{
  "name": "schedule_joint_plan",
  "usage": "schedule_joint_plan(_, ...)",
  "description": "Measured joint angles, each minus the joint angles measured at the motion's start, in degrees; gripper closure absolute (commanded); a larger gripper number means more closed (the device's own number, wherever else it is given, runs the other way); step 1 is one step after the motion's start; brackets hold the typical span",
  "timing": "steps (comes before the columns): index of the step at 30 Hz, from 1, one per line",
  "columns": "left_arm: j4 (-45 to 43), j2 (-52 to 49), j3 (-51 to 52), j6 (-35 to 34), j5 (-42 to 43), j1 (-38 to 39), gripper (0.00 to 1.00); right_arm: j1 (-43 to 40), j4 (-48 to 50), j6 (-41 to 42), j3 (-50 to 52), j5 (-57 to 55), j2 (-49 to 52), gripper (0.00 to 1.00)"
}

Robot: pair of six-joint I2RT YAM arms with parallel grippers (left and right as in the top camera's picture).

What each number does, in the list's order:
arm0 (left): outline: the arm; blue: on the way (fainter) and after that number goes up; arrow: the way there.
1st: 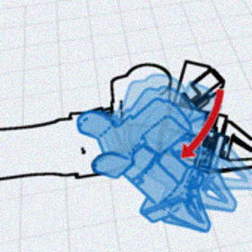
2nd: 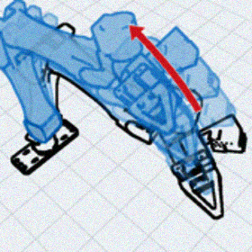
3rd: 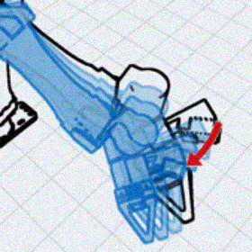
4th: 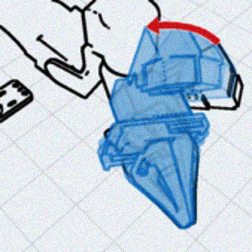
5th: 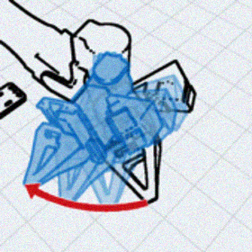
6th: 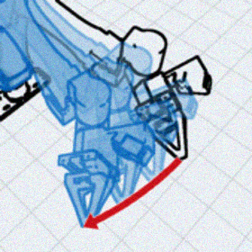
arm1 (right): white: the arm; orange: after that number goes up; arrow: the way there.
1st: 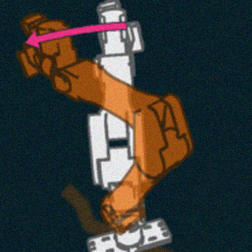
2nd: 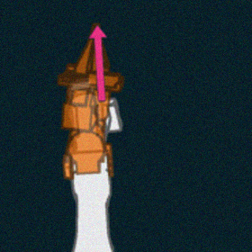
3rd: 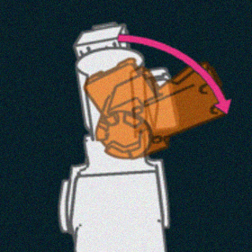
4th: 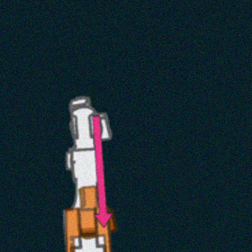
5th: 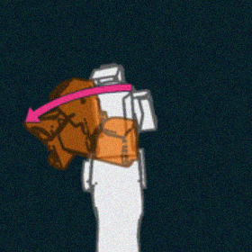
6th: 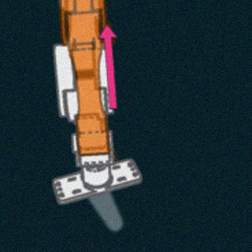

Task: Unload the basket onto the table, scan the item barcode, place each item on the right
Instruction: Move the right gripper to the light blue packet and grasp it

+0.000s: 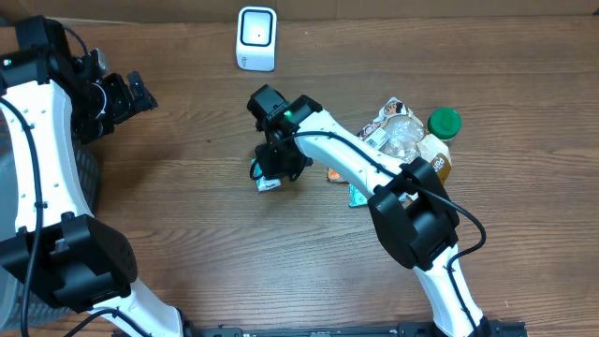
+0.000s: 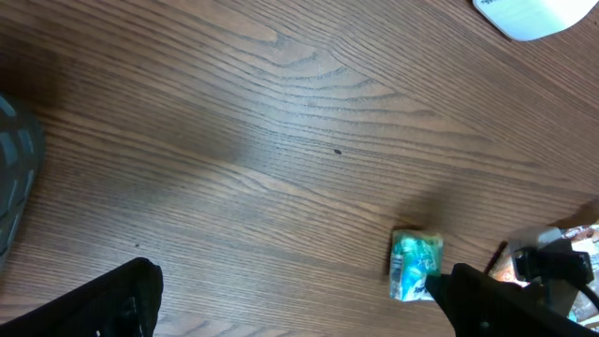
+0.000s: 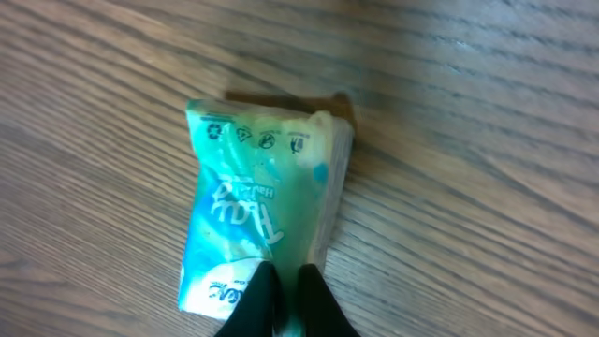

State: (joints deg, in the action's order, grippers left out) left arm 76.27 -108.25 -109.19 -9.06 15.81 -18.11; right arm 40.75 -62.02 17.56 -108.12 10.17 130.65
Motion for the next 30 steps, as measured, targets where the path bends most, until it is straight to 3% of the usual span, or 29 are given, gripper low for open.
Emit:
schedule_joint_plan(5,0.00,0.00,0.00,0.00,0.00,0.02,0.00,0.15,-1.11,2.23,0.00,0.48,0.00,0.68)
schedule_joint_plan(15,0.00,0.00,0.00,0.00,0.02,0.00,0.00,-3.08,0.09,15.30,0.31,6.12,0.00,0.70)
schedule_joint_plan(26,0.00,0.00,0.00,0.00,0.02,0.00,0.00,-3.63,9.35,16.90,9.55,13.22,-0.63,0.88)
schedule_joint_plan(28,0.00,0.00,0.00,0.00,0.00,0.00,0.00,-3.58,11.37,16.79,11.04,13.92,-1.18,0.96)
schedule_joint_plan(30,0.00,0.00,0.00,0.00,0.00,0.00,0.00,-3.58,11.93,16.70,11.72,14.49,-1.51,0.96)
